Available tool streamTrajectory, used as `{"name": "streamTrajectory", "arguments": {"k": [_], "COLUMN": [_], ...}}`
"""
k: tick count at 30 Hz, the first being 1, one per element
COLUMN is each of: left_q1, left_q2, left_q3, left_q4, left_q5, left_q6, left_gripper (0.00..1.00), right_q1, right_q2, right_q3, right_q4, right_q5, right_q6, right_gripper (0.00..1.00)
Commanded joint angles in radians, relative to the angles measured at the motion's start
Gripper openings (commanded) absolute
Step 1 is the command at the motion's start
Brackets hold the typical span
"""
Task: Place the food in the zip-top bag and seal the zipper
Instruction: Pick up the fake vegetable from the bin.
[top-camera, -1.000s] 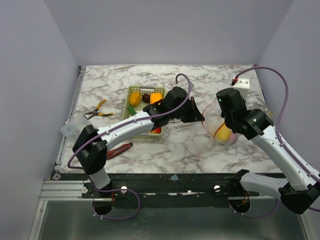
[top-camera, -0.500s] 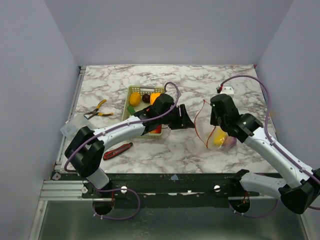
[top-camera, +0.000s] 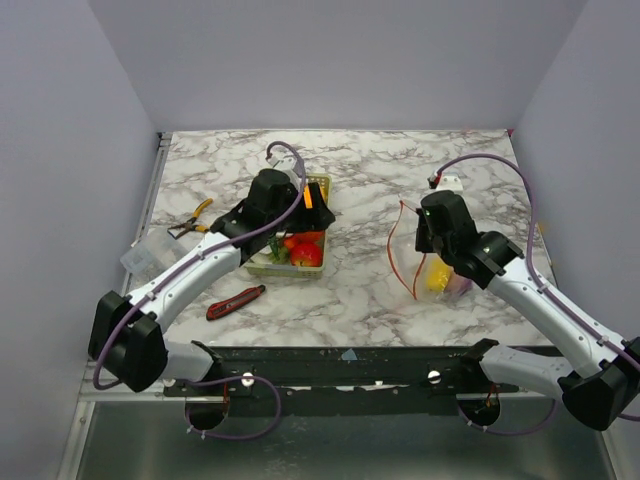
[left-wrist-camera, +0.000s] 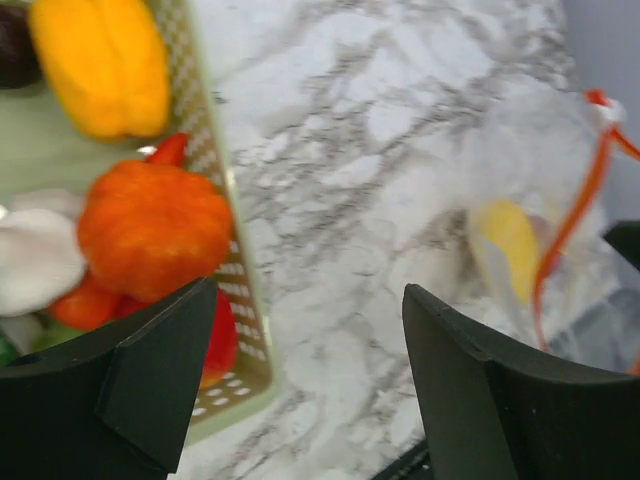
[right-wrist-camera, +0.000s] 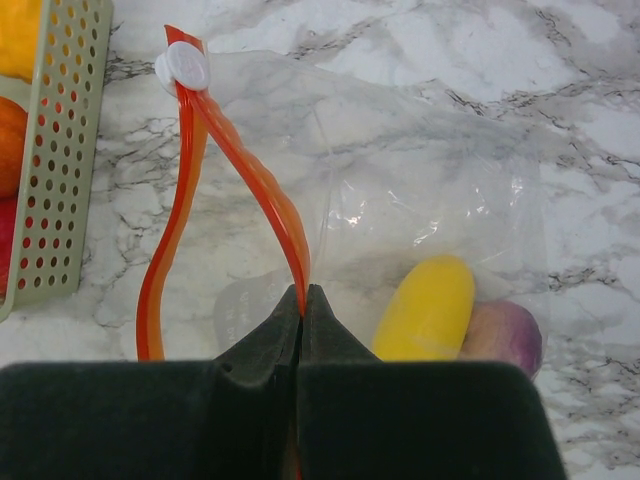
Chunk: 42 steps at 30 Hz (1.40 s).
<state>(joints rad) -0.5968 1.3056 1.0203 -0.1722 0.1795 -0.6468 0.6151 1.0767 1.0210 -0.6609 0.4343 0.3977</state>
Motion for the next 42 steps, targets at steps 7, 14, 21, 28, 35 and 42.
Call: {"name": "streamTrajectory", "arguments": {"k": [7,14,21,28,35,42], "left_q1": [0.083,0.101,0.116,0.129,0.131,0.128], "left_q2": [0.294,0.362,0.407,0.384,0.218,0.038], "left_q3": [0.259,0.256,0.23,0.193,0.134,0.031], "left_q4": [-0.359,-0.343,-0.271,-0.219,-0.167,0.045], "left_q5": [-0.326,-0.266,-0.091,-0.057,-0.111,0.125], "left_q6": [0.095,0.056,0.047,0.03,0.039,-0.038], "left_gripper": [0.82,0.91,0.87,0.6,0.24,0.16], "right_q1": [0.001,0.002,0.001,0.001,0.002,0.001], "right_q2": [-0.013,-0.032,-0.021,-0.024,-0.024,-0.009], "right_q3": [-0.013,-0.025,-0.026,-0.016,-0.019,-0.004], "right_q4": [0.03,0.028,0.036,0.033,0.038,0.043], "right_q5": [-0.014,-0.014,-0.022,-0.025,-0.028,-0.042], "right_q6": [-0.027,-0.031,-0.034,-0.03,-0.027,-0.016], "right_gripper": [0.0,0.01,0.01,0.01,0.0,0.01]}}
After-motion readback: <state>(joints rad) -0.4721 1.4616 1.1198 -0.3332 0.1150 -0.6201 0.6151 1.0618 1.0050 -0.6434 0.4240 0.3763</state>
